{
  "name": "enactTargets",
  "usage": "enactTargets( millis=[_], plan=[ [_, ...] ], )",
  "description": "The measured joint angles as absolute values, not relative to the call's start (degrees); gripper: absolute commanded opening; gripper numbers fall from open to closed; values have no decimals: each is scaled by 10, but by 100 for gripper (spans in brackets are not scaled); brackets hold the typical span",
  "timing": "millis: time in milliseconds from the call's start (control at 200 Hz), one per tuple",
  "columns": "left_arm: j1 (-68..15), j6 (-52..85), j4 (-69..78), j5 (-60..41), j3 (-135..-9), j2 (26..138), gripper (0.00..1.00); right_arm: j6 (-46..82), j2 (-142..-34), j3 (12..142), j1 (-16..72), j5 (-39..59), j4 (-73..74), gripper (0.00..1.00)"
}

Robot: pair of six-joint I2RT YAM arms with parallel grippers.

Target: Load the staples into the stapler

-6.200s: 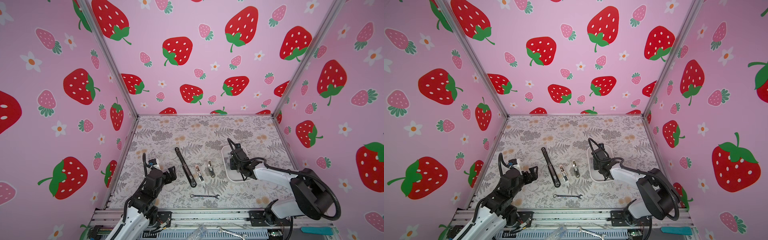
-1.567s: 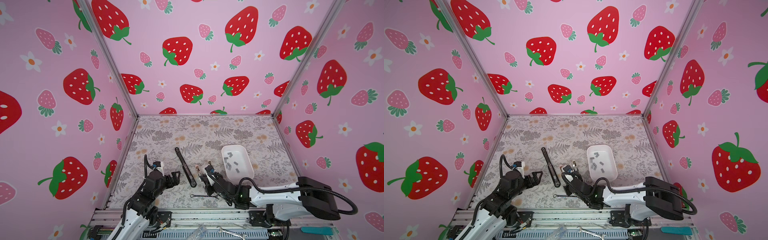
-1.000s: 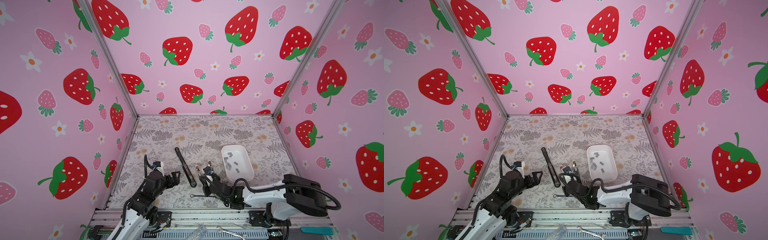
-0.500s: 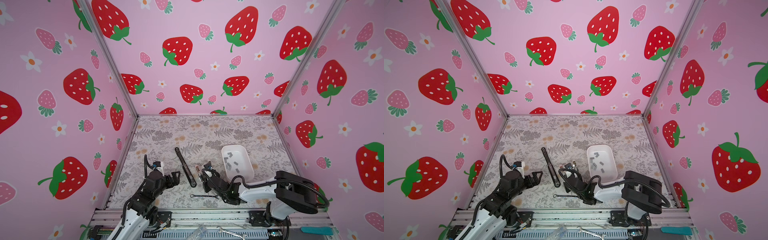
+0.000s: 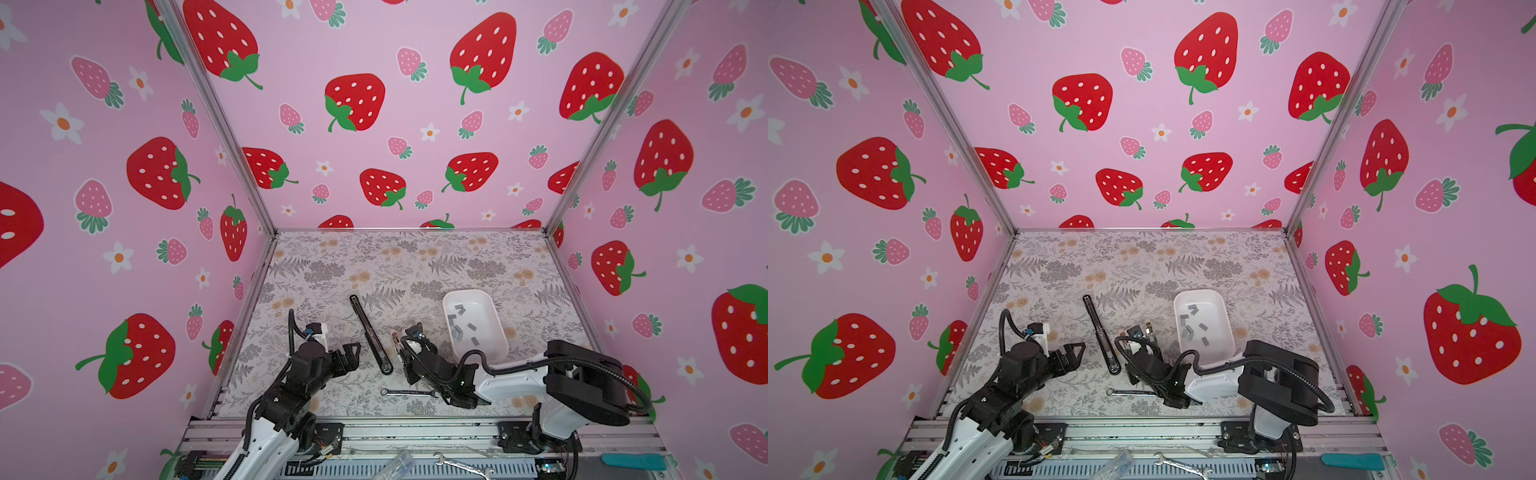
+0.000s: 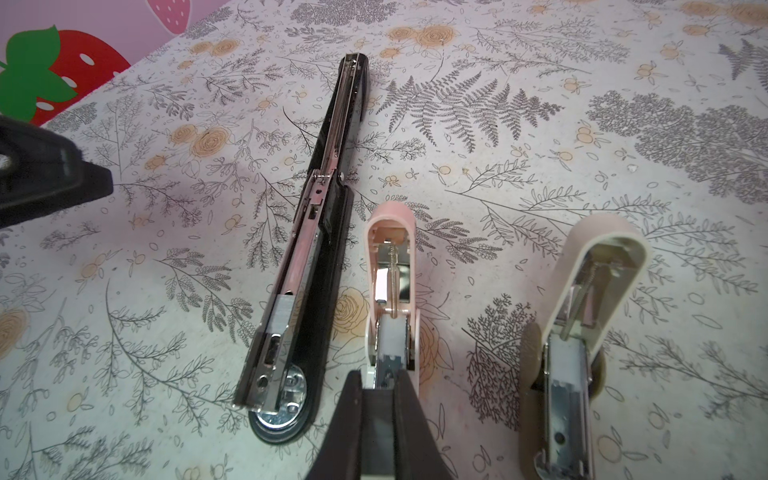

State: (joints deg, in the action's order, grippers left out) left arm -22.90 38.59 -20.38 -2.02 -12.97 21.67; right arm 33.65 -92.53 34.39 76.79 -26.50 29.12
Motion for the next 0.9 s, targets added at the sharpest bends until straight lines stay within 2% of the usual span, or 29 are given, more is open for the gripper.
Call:
enactTargets(
  millis=[900],
  plan=[
    [-229,386,-204,-20,-130,217,99,343,-974,371,756,-254,291,6]
  ],
)
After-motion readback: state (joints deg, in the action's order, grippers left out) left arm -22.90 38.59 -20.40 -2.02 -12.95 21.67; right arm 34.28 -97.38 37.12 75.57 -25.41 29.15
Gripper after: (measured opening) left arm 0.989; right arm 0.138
